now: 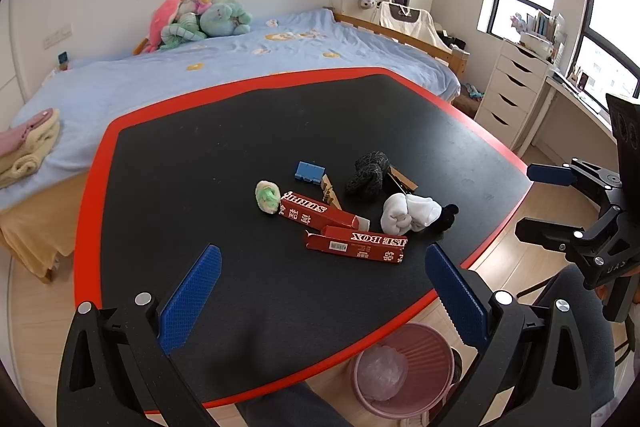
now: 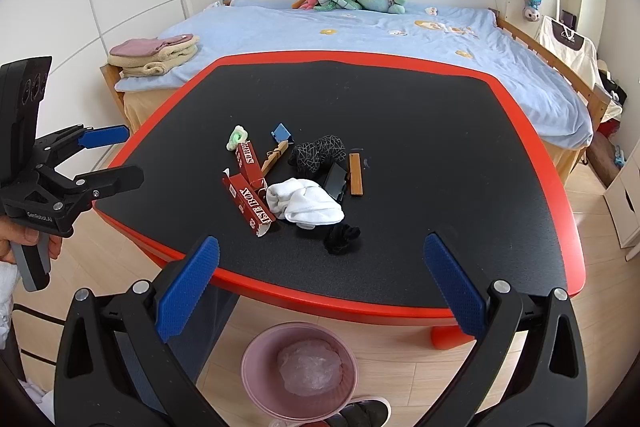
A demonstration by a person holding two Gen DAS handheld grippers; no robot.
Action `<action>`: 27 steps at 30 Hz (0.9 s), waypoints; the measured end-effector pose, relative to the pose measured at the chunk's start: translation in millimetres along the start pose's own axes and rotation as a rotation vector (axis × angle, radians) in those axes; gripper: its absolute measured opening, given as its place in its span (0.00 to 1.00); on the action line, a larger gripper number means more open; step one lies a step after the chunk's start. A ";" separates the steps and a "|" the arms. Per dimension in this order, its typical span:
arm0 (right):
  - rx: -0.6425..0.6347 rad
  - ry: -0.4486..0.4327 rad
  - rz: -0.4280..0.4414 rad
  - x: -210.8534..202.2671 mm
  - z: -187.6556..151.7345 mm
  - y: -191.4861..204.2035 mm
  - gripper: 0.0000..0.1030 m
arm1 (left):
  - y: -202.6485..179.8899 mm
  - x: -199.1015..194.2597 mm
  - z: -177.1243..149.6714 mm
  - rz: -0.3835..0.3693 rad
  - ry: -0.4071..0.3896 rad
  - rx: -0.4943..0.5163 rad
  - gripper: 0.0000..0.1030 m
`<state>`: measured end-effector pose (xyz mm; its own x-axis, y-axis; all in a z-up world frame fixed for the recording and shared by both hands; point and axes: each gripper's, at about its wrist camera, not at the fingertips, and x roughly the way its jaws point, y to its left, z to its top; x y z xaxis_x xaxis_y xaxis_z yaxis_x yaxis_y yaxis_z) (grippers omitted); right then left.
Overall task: Collect trash
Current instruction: 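Move both tools toward the cluttered items on the black table, then grasp the green-white tissue ball with the left tool while the right tool grasps the small black sock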
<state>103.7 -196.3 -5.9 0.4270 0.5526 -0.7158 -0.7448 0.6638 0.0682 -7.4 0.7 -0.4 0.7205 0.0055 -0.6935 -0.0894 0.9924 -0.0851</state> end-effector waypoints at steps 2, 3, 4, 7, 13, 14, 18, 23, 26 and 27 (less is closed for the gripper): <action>0.000 0.003 0.001 0.8 0.0 -0.1 0.97 | -0.4 0.5 0.1 0.001 0.001 0.001 0.95; 0.000 0.005 0.002 2.2 0.8 -1.4 0.97 | -0.4 0.9 0.1 0.000 0.002 0.001 0.95; 0.000 0.007 0.003 3.0 -0.1 -1.0 0.97 | -0.5 1.5 0.2 0.000 0.004 0.001 0.95; -0.002 0.013 0.004 5.9 0.2 -3.6 0.97 | 1.1 4.3 0.5 -0.001 0.007 0.000 0.95; -0.004 0.036 0.001 16.3 0.4 -9.4 0.97 | 7.1 17.3 4.1 0.005 0.031 -0.010 0.95; -0.005 0.043 0.002 19.3 0.3 -10.7 0.97 | 9.0 20.7 5.4 0.004 0.036 -0.012 0.95; -0.005 0.072 0.009 34.7 2.0 -16.9 0.97 | 17.7 35.4 13.4 0.003 0.058 -0.026 0.95; -0.025 0.114 0.013 55.5 2.8 -20.2 0.97 | 29.7 58.3 23.0 0.012 0.100 -0.048 0.95; -0.040 0.132 0.012 64.8 3.5 -20.8 0.97 | 39.8 74.9 28.5 0.018 0.129 -0.075 0.95; -0.041 0.135 0.013 67.4 3.6 -21.3 0.97 | 42.6 80.0 30.0 0.019 0.138 -0.084 0.95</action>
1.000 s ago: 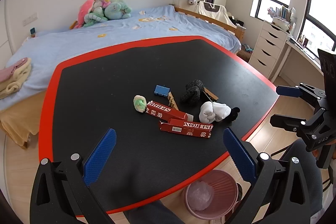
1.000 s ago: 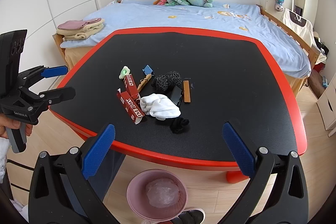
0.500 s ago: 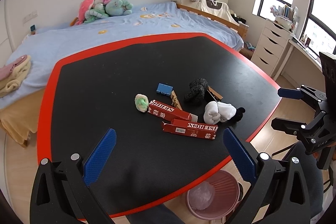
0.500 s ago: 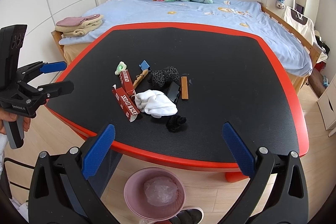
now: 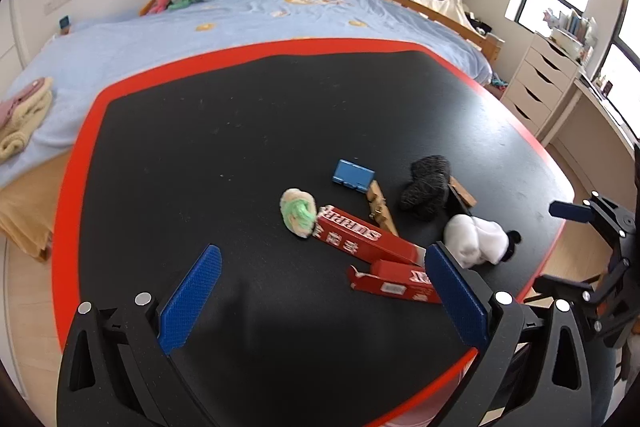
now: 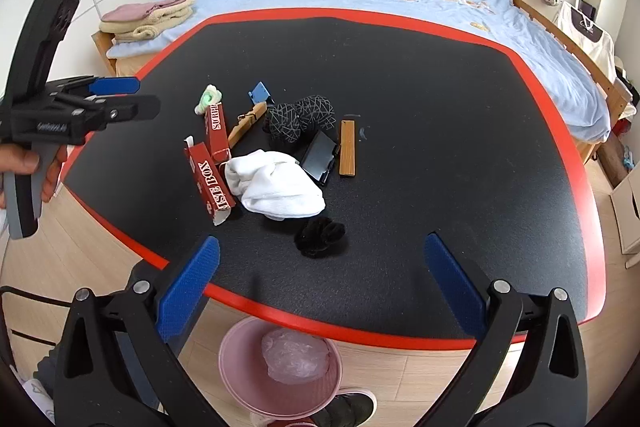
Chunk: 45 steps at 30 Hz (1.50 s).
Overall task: Collect trash
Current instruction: 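Grasp the green-white tissue ball with the left tool while the right tool grasps the small black sock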
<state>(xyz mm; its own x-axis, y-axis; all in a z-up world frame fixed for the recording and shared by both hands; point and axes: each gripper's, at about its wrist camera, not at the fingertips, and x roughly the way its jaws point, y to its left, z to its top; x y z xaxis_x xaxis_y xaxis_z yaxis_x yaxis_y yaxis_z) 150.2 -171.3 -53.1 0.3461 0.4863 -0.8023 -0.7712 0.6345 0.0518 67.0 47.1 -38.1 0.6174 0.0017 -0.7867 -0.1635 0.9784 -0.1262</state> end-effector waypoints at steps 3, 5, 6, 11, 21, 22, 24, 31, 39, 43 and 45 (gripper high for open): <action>0.001 0.013 0.005 7.0 0.4 -1.7 0.96 | 6.6 15.3 7.1 0.000 0.029 -0.015 0.95; -0.001 0.024 0.011 11.3 0.0 -2.3 0.87 | 11.1 25.9 11.7 0.004 0.052 -0.029 0.95; -0.003 0.033 0.013 13.7 -0.3 -2.3 0.85 | 12.9 29.4 12.3 0.002 0.058 -0.036 0.95; -0.003 0.044 0.030 20.0 -1.0 -1.7 0.73 | 21.5 47.4 15.5 -0.016 0.089 -0.071 0.88; 0.004 0.072 0.039 30.2 -0.1 0.6 0.27 | 28.5 55.0 11.3 -0.004 0.091 -0.085 0.60; 0.006 0.071 0.040 30.5 -0.6 0.5 0.24 | 27.2 54.2 10.5 -0.008 0.091 -0.077 0.56; 0.008 0.071 0.045 31.0 0.1 0.3 0.22 | 25.2 53.5 9.7 0.003 0.091 -0.053 0.42; 0.011 0.067 0.044 29.9 1.1 -1.8 0.17 | 28.2 50.2 9.8 0.013 0.090 -0.031 0.18; 0.011 0.046 0.029 15.0 0.3 -1.5 0.17 | 22.5 34.9 15.3 0.040 0.039 -0.013 0.18; 0.019 0.024 0.027 2.1 -0.9 -2.2 0.17 | 15.4 15.1 14.2 0.033 0.010 0.008 0.18; 0.022 0.016 0.027 -5.7 -2.3 -1.6 0.17 | 7.4 5.8 14.0 0.024 -0.003 0.018 0.18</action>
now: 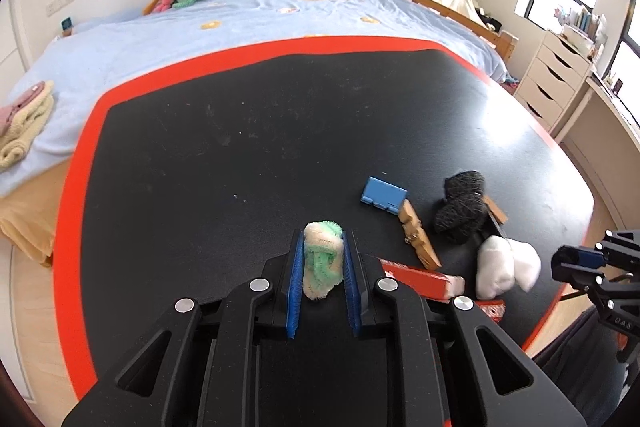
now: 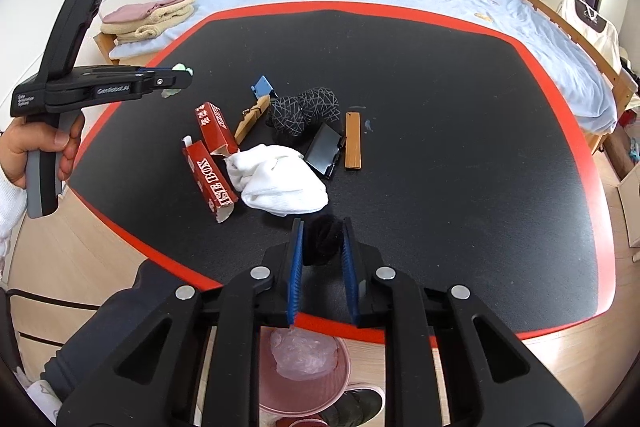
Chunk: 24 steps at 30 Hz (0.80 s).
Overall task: Collect trash
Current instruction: 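Grasp the green-white tissue ball with the left tool while the right tool grasps the small black sock, then carry both held items over the pink wastebasket and open both tools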
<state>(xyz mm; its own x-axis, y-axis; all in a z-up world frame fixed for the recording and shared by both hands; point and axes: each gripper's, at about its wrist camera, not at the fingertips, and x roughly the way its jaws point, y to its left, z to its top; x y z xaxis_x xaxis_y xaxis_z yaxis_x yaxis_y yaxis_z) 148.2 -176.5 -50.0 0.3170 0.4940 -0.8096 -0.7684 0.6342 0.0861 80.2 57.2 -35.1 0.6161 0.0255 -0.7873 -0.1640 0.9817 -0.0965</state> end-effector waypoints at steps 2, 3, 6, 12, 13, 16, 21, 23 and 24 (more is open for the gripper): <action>0.000 -0.013 0.001 -9.7 -2.7 1.4 0.17 | -5.4 -12.7 -4.8 -0.013 -0.014 0.016 0.18; 0.000 -0.019 0.001 -14.0 -2.3 1.8 0.17 | -8.8 -19.2 -7.7 -0.018 -0.020 0.026 0.18; 0.000 -0.038 0.003 -28.5 -6.9 3.6 0.17 | -19.4 -35.3 -16.7 -0.038 -0.035 0.056 0.18; -0.001 -0.064 0.005 -51.4 -19.9 12.5 0.17 | -44.8 -57.7 -37.3 -0.091 -0.046 0.114 0.18; -0.001 -0.067 0.005 -54.0 -22.9 13.5 0.17 | -49.4 -59.2 -40.2 -0.098 -0.046 0.123 0.18; -0.001 -0.070 0.009 -61.2 -34.1 17.8 0.17 | -66.9 -65.7 -55.0 -0.125 -0.041 0.149 0.18; 0.003 -0.071 0.016 -71.5 -56.2 24.2 0.17 | -87.9 -68.6 -78.0 -0.174 -0.019 0.188 0.18; 0.009 -0.069 0.023 -75.0 -65.3 25.8 0.17 | -92.1 -69.0 -86.8 -0.194 -0.008 0.200 0.18; 0.014 -0.068 0.028 -76.5 -69.9 26.3 0.17 | -97.1 -69.6 -93.8 -0.206 -0.003 0.205 0.18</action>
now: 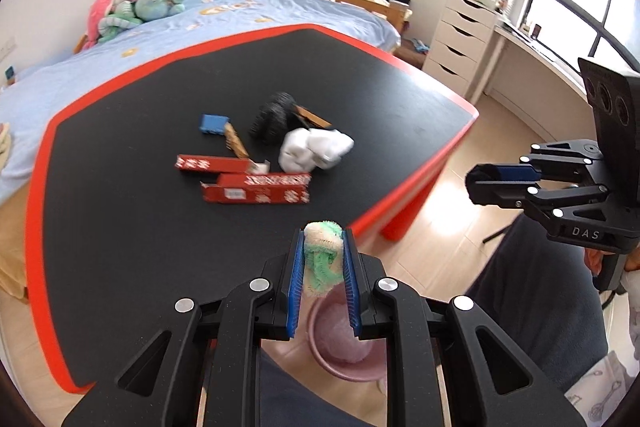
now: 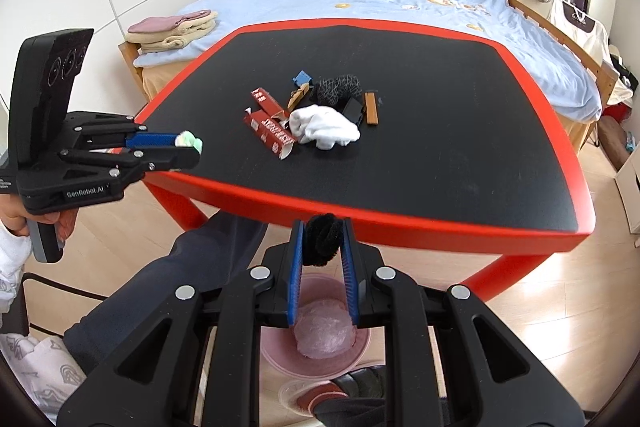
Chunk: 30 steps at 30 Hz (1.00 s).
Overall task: Collect trash
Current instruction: 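Carry both held items over the pink wastebasket and open both tools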
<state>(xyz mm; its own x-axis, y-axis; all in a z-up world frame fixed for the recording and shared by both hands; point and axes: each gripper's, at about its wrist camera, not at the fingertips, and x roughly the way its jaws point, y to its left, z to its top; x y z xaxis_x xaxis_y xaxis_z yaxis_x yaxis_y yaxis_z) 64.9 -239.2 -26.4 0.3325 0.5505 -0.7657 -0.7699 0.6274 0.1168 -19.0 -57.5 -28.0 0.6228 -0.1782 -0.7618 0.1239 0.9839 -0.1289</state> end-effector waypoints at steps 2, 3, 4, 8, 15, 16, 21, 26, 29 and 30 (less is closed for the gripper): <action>0.006 0.004 0.007 -2.2 -8.8 2.8 0.17 | -7.9 2.7 -7.1 -0.016 0.014 0.013 0.18; 0.006 0.007 0.008 -2.7 -12.2 4.1 0.17 | -13.9 3.4 -11.1 -0.024 0.019 0.014 0.18; 0.004 0.012 0.009 -3.1 -16.9 6.2 0.17 | -17.4 4.9 -15.1 -0.035 0.027 0.017 0.18; 0.000 0.032 0.015 -2.4 -30.7 11.8 0.17 | -30.0 8.2 -29.1 -0.059 0.051 0.023 0.18; 0.005 0.060 0.029 0.7 -45.4 14.6 0.17 | -44.4 13.2 -45.5 -0.089 0.086 0.038 0.18; 0.005 0.061 0.030 0.7 -45.7 15.3 0.17 | -45.7 13.9 -46.6 -0.091 0.090 0.039 0.18; 0.006 0.071 0.048 1.2 -49.3 14.9 0.22 | -49.5 14.5 -46.1 -0.100 0.094 0.043 0.24; 0.012 0.076 0.018 3.6 -52.6 11.3 0.82 | -42.8 16.3 -47.1 -0.084 0.084 0.008 0.84; 0.032 0.075 0.005 4.9 -53.5 8.4 0.90 | -38.4 16.6 -46.9 -0.061 0.087 -0.007 0.87; 0.035 0.078 -0.005 6.0 -53.7 7.6 0.90 | -36.6 16.1 -46.9 -0.058 0.086 -0.014 0.89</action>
<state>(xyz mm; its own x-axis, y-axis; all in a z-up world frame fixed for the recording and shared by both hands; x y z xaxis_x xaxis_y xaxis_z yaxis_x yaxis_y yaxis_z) 31.8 -260.7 -64.1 0.2917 0.5032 -0.8134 -0.7481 0.6499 0.1337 -49.8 -95.7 -65.3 0.5460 -0.2338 -0.8045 0.1465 0.9721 -0.1830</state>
